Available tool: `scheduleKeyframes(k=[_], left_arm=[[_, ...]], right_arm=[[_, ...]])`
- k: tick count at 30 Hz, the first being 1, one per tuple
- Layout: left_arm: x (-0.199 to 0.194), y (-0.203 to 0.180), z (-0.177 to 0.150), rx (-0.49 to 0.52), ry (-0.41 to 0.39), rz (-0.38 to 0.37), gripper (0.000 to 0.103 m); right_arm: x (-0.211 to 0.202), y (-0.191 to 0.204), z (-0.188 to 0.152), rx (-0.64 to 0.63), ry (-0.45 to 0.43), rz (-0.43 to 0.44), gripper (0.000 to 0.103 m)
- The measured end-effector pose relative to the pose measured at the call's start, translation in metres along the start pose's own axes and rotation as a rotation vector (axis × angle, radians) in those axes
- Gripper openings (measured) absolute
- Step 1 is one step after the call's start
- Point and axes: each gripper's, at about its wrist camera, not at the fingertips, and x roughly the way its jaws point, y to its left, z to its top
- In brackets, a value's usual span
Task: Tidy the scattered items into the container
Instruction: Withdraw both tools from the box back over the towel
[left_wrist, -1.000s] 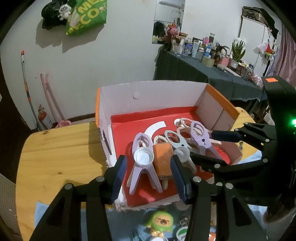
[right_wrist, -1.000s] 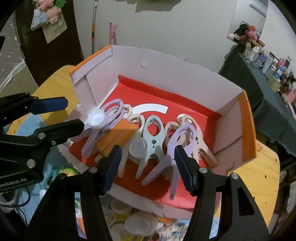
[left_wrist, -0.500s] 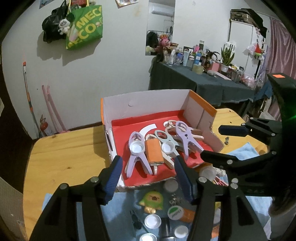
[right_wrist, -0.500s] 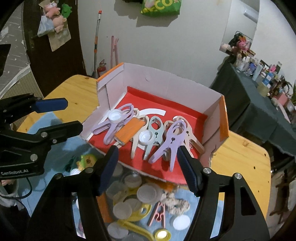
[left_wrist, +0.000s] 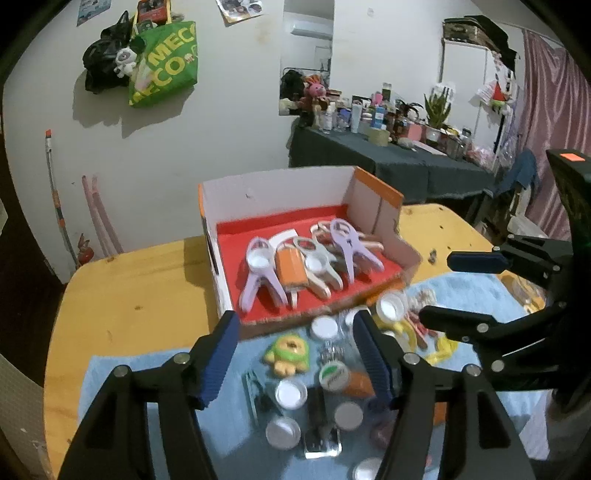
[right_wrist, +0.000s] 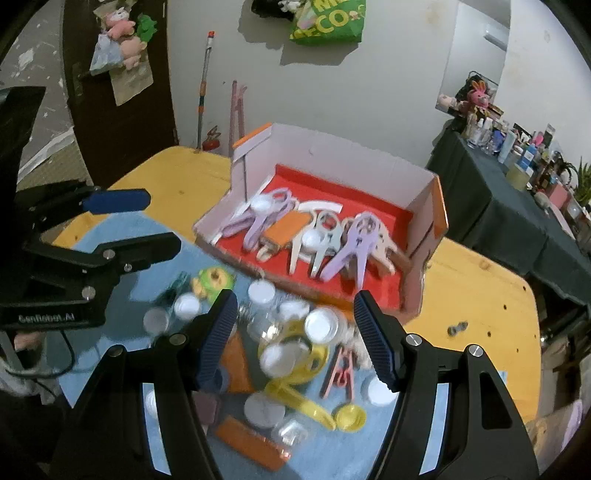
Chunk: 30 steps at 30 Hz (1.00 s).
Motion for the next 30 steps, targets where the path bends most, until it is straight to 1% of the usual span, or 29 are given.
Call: scheduleKeyframes(k=[2,6,9,14,20,22,25,28,30], left_arm=[[-0.001,0.0,-0.012,0.012,0.005,-0.005,0.068],[0.003,-0.004,-0.033,0.033,0.04,-0.022,0.068],[0.007,-0.01,-0.048,0.074,0.056,-0.016,0.068],[0.009,-0.011,-0.066,0.089,0.078,-0.055,0.068],[0.014,-0.001,-0.083,0.079,0.107,-0.089,0.068],[0.016,0.002,-0.086,0.072,0.114,-0.098,0.068],[0.018,0.007,-0.093,0.049,0.13,-0.133,0.068],[0.015,0.002,-0.1,0.069,0.131,-0.162,0.068],[0.011,-0.004,-0.105,0.096,0.13,-0.188,0.068]], right_arm=[[-0.002,0.002,-0.013,0.003,0.01,0.001,0.065],[-0.002,0.008,-0.038,0.013,0.038,0.008,0.065],[-0.002,0.013,-0.055,0.016,0.058,0.014,0.065],[0.002,0.024,-0.077,0.011,0.101,0.025,0.065],[0.006,0.031,-0.099,0.019,0.135,0.058,0.065],[0.006,0.032,-0.107,0.025,0.145,0.089,0.065],[0.006,0.033,-0.115,0.029,0.156,0.098,0.065],[0.006,0.033,-0.12,0.032,0.165,0.122,0.065],[0.006,0.031,-0.122,0.031,0.172,0.115,0.065]])
